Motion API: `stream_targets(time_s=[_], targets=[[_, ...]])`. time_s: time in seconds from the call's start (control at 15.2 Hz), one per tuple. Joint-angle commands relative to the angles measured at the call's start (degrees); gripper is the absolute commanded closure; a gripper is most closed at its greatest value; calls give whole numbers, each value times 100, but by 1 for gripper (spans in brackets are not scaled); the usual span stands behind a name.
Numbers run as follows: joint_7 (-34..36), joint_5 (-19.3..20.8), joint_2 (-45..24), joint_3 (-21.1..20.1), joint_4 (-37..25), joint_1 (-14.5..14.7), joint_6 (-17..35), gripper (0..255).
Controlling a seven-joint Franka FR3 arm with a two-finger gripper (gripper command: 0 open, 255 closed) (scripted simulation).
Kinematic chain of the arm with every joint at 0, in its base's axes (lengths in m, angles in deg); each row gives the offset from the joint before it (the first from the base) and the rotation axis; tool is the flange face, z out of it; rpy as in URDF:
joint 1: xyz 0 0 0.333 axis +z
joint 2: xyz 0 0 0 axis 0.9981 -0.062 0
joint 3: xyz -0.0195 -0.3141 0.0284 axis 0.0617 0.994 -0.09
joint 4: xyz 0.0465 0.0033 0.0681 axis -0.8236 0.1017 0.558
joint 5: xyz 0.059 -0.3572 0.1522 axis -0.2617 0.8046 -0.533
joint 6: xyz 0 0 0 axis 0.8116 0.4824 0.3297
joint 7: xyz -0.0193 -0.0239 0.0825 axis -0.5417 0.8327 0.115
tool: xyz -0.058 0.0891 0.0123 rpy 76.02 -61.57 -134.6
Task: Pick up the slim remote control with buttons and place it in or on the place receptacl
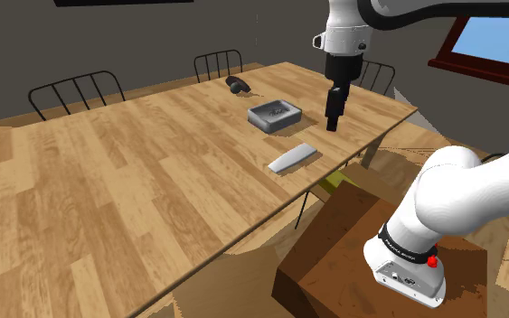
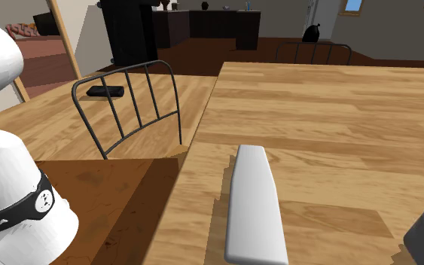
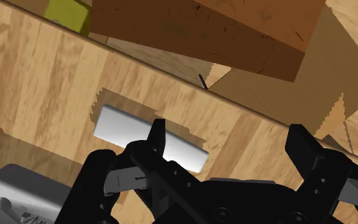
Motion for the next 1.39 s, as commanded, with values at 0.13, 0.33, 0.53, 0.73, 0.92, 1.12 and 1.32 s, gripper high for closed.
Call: stream_targets(time_s=[0.13, 0.33, 0.53, 0.73, 0.92, 1.12, 1.32], targets=[[-754, 230, -26, 251, 307, 146, 407, 0], [-1859, 563, -174, 644, 688, 358, 1067, 0], [-2945, 859, -459, 1041, 966, 560, 1779, 0], [-4019, 1097, -878, 1438, 1137, 777, 2526, 0], [-5095, 1248, -1414, 1827, 1203, 1030, 3286, 0], [-6199, 1272, -2038, 2201, 1175, 1333, 4033, 0], [-6760, 1218, -2419, 2383, 1170, 1500, 4474, 0]])
